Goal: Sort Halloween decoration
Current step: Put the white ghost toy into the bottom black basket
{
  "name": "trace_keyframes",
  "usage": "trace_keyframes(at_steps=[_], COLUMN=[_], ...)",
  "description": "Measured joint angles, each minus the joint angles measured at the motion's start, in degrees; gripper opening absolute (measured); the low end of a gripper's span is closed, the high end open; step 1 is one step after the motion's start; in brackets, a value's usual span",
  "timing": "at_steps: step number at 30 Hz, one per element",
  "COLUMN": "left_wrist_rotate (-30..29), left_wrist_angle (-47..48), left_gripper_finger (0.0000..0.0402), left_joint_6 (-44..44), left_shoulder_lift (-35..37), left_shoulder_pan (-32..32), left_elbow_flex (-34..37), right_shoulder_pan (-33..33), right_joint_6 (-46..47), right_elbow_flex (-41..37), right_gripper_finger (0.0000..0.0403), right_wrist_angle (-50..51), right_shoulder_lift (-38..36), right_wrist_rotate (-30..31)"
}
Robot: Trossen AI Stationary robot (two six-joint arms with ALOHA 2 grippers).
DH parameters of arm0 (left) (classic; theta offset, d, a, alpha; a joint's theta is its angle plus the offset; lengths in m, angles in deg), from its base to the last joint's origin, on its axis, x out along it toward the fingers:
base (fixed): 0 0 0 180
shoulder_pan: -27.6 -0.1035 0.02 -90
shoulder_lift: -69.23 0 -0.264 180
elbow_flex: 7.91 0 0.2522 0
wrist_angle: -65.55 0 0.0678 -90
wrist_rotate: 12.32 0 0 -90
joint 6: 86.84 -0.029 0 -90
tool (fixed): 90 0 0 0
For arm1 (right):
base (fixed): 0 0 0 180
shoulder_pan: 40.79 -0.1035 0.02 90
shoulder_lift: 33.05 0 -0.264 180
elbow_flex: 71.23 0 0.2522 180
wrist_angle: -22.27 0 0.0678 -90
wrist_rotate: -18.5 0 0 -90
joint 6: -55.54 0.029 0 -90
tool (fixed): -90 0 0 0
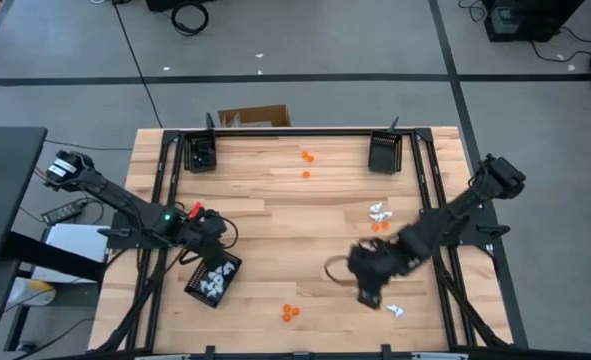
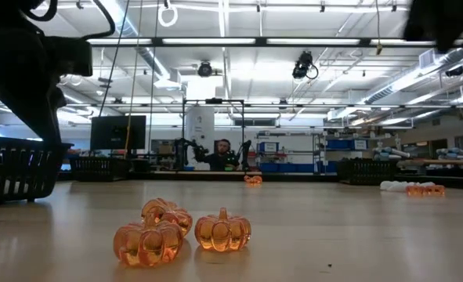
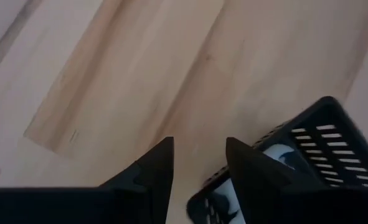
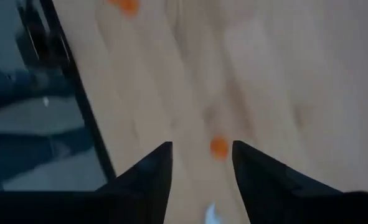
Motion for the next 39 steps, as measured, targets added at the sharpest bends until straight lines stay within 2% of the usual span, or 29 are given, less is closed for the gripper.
trace_keyframes(at_steps=[7,12,19,25,31,39], left_wrist_rotate=[0.2,0.0,-4.7,-7.4,-7.9,-7.9], left_wrist_angle=[2.5,8.3,15.9,17.5,20.5,20.4], left_gripper_finger=[0.0155,0.0155,0.0155,0.0155,0.0155,0.0155], left_joint_6=[2.6,2.5,0.3,-3.3,-6.0,-6.5], left_shoulder_lift=[1.7,3.6,7.2,9.9,10.9,11.0], left_shoulder_pan=[-0.2,-1.5,-4.0,-5.3,-7.5,-8.9], left_elbow_flex=[-0.2,-3.3,-10.1,-14.9,-17.9,-18.2], right_shoulder_pan=[-15.0,-20.0,-20.2,-19.8,-19.8,-19.8], right_joint_6=[8.3,10.5,9.1,11.5,14.6,15.7], right_elbow_flex=[-0.1,-0.2,-0.1,-2.3,-5.1,-6.2], right_gripper_finger=[0.0170,0.0169,0.0170,0.0170,0.0165,0.0151], right_wrist_angle=[3.9,3.9,2.9,-0.7,-2.8,-3.3], right_shoulder_lift=[4.3,8.0,15.4,20.2,20.7,19.6], right_wrist_rotate=[-2.3,-1.8,-0.3,-1.5,-1.7,-0.5])
